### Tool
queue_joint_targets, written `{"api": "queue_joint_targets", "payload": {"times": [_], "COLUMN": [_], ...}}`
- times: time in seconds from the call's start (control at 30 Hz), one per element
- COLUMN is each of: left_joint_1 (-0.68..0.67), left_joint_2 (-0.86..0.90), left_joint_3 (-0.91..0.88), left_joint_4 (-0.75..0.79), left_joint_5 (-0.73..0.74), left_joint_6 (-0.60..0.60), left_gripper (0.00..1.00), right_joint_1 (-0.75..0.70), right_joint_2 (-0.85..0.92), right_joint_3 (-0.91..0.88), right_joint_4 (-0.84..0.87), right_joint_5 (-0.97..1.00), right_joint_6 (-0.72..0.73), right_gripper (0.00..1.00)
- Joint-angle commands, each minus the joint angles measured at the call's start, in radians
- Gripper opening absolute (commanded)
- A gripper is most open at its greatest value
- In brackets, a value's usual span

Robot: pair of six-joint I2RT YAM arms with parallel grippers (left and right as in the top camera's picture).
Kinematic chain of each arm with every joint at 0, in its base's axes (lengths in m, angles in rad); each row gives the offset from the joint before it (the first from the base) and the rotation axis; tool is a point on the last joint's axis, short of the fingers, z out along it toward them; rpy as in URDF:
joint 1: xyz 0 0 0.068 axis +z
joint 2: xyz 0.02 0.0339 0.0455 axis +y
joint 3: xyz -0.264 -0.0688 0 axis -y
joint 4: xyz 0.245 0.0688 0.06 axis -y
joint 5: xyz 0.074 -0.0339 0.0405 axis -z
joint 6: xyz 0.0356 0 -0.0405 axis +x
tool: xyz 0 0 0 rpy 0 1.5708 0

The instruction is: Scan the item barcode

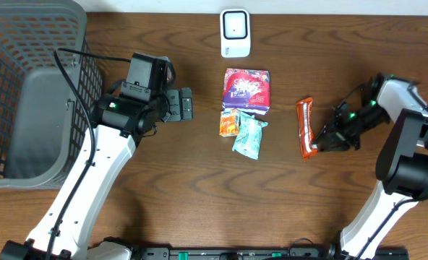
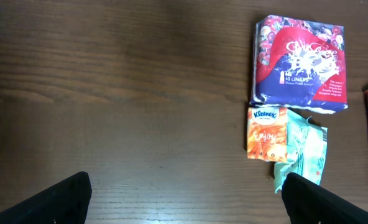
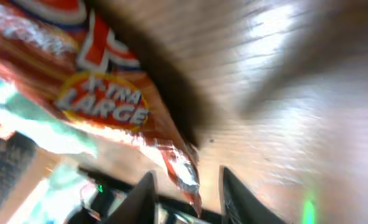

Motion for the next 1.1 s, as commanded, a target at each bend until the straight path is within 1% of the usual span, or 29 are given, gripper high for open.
{"api": "queue_joint_targets", "payload": {"times": [0.0,0.03,0.07,0.2,0.23,0.3,0.33,0.43,0.6,0.73,0.93,1.0,1.07], "left_joint_1": [0.003,0.003,0.003,0.003,0.003,0.003,0.003,0.003,0.003,0.003,0.003,0.003,0.003], "left_joint_2": [0.005,0.005,0.005,0.005,0.005,0.005,0.005,0.005,0.005,0.005,0.005,0.005,0.005], "left_joint_3": [0.013,0.013,0.013,0.013,0.013,0.013,0.013,0.013,0.013,0.013,0.013,0.013,0.013], "left_joint_4": [-0.005,-0.004,-0.005,-0.005,-0.005,-0.004,-0.005,-0.005,-0.005,-0.005,-0.005,-0.004,-0.005], "left_joint_5": [-0.013,-0.013,-0.013,-0.013,-0.013,-0.013,-0.013,-0.013,-0.013,-0.013,-0.013,-0.013,-0.013], "left_joint_6": [0.009,0.009,0.009,0.009,0.009,0.009,0.009,0.009,0.009,0.009,0.009,0.009,0.009], "left_gripper": [0.98,0.98,0.98,0.98,0.98,0.98,0.98,0.98,0.98,0.98,0.98,0.98,0.98], "right_joint_1": [0.008,0.013,0.02,0.062,0.075,0.104,0.118,0.158,0.196,0.204,0.211,0.211,0.211], "right_joint_2": [-0.038,-0.038,-0.038,-0.038,-0.038,-0.038,-0.038,-0.038,-0.037,-0.037,-0.037,-0.037,-0.037], "right_joint_3": [0.1,0.12,0.136,0.154,0.154,0.154,0.154,0.154,0.154,0.152,0.109,0.076,0.048], "right_joint_4": [-0.063,-0.082,-0.097,-0.108,-0.104,-0.079,-0.065,-0.009,0.079,0.097,0.169,0.213,0.248], "right_joint_5": [0.159,0.181,0.198,0.208,0.209,0.208,0.208,0.208,0.208,0.207,0.178,0.179,0.218], "right_joint_6": [0.02,0.028,0.038,0.048,0.048,0.048,0.048,0.054,0.136,0.138,0.149,0.154,0.164], "right_gripper": [0.44,0.49,0.5,0.5,0.47,0.31,0.25,0.13,0.09,0.12,0.06,0.06,0.01]}}
